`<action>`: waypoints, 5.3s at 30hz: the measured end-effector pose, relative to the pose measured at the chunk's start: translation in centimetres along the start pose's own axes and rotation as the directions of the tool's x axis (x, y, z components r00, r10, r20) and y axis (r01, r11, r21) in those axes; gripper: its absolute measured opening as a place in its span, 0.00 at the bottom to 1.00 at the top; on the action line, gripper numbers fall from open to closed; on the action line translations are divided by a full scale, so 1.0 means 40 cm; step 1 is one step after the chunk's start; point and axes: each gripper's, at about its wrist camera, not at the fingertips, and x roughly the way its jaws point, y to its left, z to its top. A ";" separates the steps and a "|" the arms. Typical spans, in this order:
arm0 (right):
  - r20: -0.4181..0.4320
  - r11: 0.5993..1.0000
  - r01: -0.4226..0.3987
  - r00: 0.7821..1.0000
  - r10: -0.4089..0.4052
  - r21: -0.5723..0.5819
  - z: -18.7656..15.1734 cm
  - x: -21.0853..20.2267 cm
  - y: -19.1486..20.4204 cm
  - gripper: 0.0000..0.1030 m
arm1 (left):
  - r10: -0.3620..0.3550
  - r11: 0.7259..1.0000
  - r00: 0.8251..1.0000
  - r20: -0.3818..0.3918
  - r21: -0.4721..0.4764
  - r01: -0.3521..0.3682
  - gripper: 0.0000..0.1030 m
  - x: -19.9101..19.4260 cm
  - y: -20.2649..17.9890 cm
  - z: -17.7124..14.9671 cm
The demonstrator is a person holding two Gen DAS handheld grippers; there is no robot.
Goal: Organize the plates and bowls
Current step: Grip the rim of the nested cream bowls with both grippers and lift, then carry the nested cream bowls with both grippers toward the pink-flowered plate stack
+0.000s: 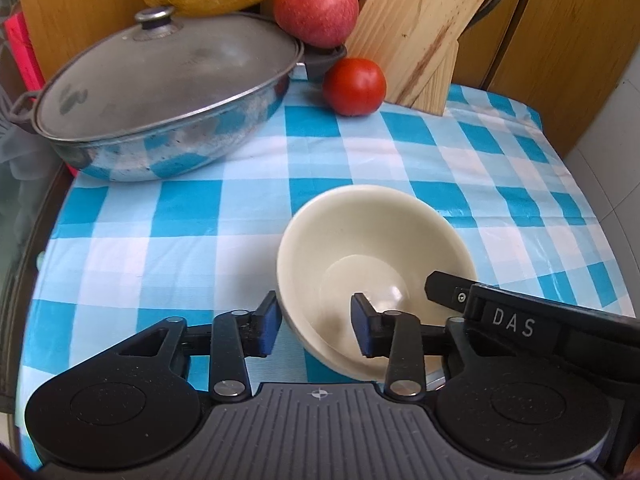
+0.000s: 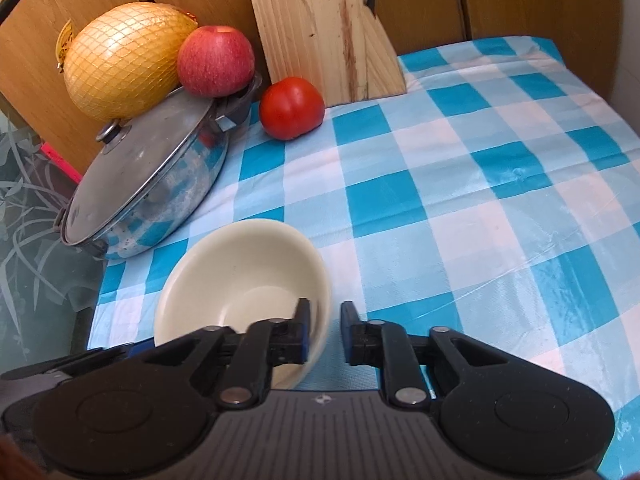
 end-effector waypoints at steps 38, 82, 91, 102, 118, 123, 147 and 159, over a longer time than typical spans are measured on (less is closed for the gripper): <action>0.019 0.995 -0.001 1.000 -0.001 0.100 0.068 0.024 -0.113 0.13 | -0.043 0.998 0.999 -0.028 0.043 0.045 0.46 0.109 -0.084 0.091; 0.077 0.991 0.018 0.997 -0.029 0.131 0.074 -0.035 -0.119 0.13 | -0.049 0.998 0.999 0.019 0.045 0.049 0.38 0.068 -0.127 0.093; 0.105 0.992 0.015 0.994 -0.028 0.123 0.065 -0.070 -0.113 0.13 | -0.058 0.997 0.997 0.048 0.051 0.056 0.38 0.032 -0.135 0.090; 0.143 0.994 0.010 0.989 -0.025 0.105 0.061 -0.113 -0.094 0.13 | -0.068 0.996 0.994 0.087 0.054 0.064 0.38 -0.012 -0.134 0.088; 0.172 0.996 -0.004 0.985 -0.012 0.090 0.043 -0.161 -0.074 0.13 | -0.073 0.996 0.989 0.125 0.064 0.065 0.39 -0.074 -0.131 0.073; 0.181 0.996 -0.009 0.983 -0.006 0.085 0.035 -0.177 -0.063 0.13 | -0.075 0.996 0.988 0.138 0.064 0.067 0.39 -0.095 -0.129 0.066; 0.194 0.999 -0.045 0.980 0.039 0.025 -0.029 -0.240 0.010 0.13 | -0.065 0.997 0.981 0.185 0.041 0.058 0.40 -0.192 -0.073 -0.001; 0.202 0.999 -0.039 0.979 0.035 0.013 -0.069 -0.277 0.002 0.13 | -0.087 0.995 0.979 0.187 0.062 0.077 0.41 -0.225 -0.087 -0.043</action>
